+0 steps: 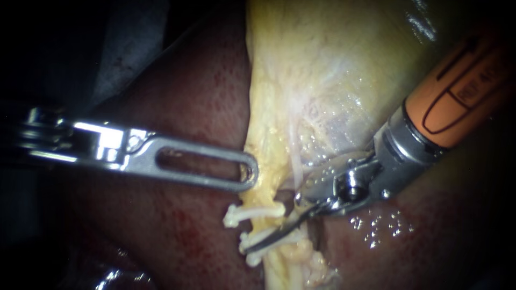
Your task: Go to the cutting position left tube
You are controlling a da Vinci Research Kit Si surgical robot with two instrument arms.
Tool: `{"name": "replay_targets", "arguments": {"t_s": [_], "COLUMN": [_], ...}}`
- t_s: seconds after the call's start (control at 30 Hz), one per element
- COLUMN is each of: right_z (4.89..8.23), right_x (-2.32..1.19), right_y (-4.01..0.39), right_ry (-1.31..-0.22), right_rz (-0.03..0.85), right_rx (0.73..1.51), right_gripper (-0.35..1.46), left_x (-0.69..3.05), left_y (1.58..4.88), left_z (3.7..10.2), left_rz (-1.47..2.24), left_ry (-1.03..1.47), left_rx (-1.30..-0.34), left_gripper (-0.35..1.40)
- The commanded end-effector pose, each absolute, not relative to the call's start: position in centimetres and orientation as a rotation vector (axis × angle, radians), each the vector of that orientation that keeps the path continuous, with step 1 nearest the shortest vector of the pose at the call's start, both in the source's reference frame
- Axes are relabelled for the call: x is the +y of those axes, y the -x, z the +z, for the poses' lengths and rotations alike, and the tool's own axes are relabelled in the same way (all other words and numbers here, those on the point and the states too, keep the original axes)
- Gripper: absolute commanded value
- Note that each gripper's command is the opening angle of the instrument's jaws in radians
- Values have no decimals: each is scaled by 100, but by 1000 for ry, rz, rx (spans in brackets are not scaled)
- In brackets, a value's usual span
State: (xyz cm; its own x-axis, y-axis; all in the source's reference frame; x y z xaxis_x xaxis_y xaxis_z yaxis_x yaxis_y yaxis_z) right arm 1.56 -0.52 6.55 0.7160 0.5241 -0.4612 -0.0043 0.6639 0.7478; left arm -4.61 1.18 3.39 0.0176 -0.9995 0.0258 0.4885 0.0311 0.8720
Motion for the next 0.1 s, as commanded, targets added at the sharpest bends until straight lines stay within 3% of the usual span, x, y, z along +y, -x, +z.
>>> {"name": "replay_targets", "arguments": {"t_s": [0.03,0.1], "right_z": [654,654], "right_x": [-52,-52], "right_y": [-156,-156], "right_ry": [-800,-800], "right_rz": [329,329], "right_rx": [724,724], "right_gripper": [76,76], "left_x": [118,118], "left_y": [461,462], "left_z": [339,339], "left_rz": [-1380,-1380], "left_ry": [-811,-811], "left_rx": [-833,-833], "left_gripper": [-35,-35]}}
